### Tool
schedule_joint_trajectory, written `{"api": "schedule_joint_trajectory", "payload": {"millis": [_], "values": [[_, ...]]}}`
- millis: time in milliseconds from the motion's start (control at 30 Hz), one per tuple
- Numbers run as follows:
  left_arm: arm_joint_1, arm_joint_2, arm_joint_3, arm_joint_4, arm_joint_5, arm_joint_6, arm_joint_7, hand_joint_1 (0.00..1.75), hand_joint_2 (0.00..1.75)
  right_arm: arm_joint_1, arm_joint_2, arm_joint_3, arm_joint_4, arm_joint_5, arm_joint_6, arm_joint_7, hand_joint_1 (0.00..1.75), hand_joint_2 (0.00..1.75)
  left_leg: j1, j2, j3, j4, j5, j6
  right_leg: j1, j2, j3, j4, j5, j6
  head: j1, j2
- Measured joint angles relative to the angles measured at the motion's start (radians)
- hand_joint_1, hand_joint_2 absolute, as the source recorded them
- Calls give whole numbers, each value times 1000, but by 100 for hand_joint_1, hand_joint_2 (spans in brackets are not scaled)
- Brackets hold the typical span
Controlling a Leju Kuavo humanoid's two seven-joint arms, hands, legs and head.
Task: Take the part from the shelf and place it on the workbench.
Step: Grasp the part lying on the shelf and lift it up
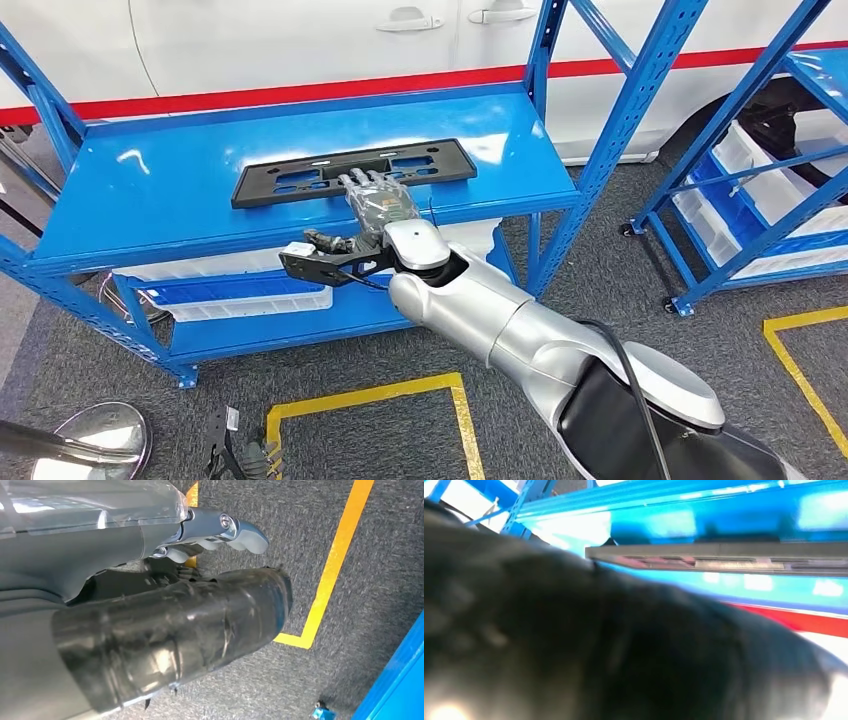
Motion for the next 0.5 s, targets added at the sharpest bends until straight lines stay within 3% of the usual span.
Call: {"api": "schedule_joint_trajectory", "payload": {"millis": [33, 67, 133, 200, 367, 433, 500], "values": [[1, 1, 0, 0, 0, 0, 0, 0, 0, 4, -2, 0, 0, 0, 0, 0, 0, 0, 2, 0, -23, 25, 5, -5, -1, 1, 4, 5, -8, 4, 0, 0], [2, 2, 0, 0, 0, 0, 0, 0, 0, 7, -3, -1, 0, 0, 0, 0, 0, 0, 4, 1, -25, 9, 32, -10, -3, 2, 7, 12, -17, 10, 0, 0], [2, 4, 0, 0, 0, 0, 0, 0, 0, 9, -5, -3, 0, 0, 0, 0, 0, 0, 9, 3, 16, -104, 109, -19, -9, 5, 14, 34, -42, 24, 0, 0], [1, 4, 0, 0, 0, -2, 0, 0, 0, 9, -7, -6, 1, 1, 0, 0, 0, 0, 8, 3, 57, -193, 138, -15, -10, 7, 10, 63, -67, 39, -1, 0], [2, 4, 0, 0, -3, -6, -1, 0, 0, 12, -12, -8, 1, 2, 0, 0, 0, 0, 8, 0, 66, -204, 119, 22, -7, 7, -9, 102, -100, 58, 0, 0], [1, 3, 0, 0, -3, -7, -2, 0, 0, 12, -14, -9, 1, 2, 0, 0, 0, 0, 10, 0, 72, -206, 112, 31, -13, 6, -64, 204, -145, 70, 1, 0], [1, 4, 0, 0, -3, -7, -2, 0, 0, 16, -17, -10, 2, 2, 0, 0, 0, 0, 10, 0, 80, -206, 104, 36, -20, 6, -148, 338, -182, 77, 1, 0]]}}
